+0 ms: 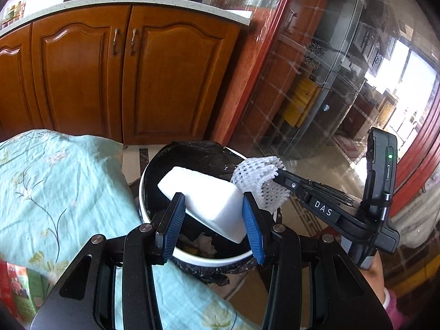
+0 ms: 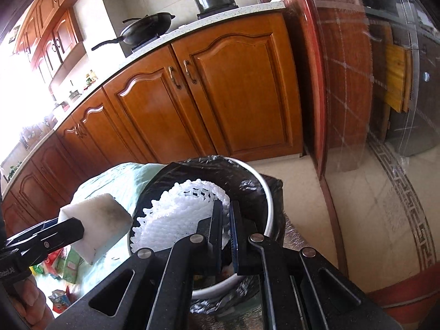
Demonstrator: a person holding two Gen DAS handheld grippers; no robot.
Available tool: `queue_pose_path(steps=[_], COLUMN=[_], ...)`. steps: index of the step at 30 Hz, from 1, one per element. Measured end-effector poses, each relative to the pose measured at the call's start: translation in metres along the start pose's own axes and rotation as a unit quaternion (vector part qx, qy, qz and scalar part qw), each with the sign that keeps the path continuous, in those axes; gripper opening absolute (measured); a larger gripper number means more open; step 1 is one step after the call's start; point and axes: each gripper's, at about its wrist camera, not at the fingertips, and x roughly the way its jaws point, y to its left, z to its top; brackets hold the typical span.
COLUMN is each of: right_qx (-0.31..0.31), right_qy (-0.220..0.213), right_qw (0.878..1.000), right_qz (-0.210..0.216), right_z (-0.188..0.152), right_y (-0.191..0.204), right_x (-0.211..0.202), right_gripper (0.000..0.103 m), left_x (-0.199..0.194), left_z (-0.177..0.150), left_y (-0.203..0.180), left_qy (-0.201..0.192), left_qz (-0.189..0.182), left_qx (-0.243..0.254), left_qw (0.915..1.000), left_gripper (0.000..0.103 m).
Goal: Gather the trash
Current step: 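Carry the foam block and mesh sleeve in both grippers over the bin, then open both grippers to drop the foam block and sleeve into the bin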
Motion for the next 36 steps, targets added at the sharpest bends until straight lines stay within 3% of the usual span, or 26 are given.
queue_pose_path(steps=[10,16,20,23,24,36], right_qx=[-0.019,-0.022,-0.017,-0.01,-0.009,0.015], right_qy=[0.017,0.031,0.039,0.037,0.035,0.011], right_qw=[1.0,0.999,0.999,0.999,0.999,1.0], right_qz=[-0.016,-0.017,-0.012,-0.003,-0.003,0.024], right_z=[0.011,0.01,0.01,0.011,0.011,-0.001], right_y=[-0.006,-0.008,-0.01,-0.012,-0.012,-0.003], right_x=[0.02,0.031,0.036,0.035,0.034,0.006], right_gripper=[0.005,0.006,0.015,0.045,0.048,0.048], left_x=[0.041,0.054,0.055,0.052,0.051,0.001], left_z=[0.0,-0.006,-0.005,-0.005,-0.005,-0.029], left_y=[0.005,0.009,0.009,0.006,0.006,0.025], left_qy=[0.042,0.068,0.07,0.065,0.064,0.024], left_qz=[0.006,0.01,0.008,0.008,0.008,0.009], left_qx=[-0.004,-0.006,-0.007,-0.005,-0.004,-0.041], left_qw=[0.9991,0.9976,0.9975,0.9978,0.9979,0.9988], left_gripper=[0.043,0.048,0.053,0.059,0.06,0.062])
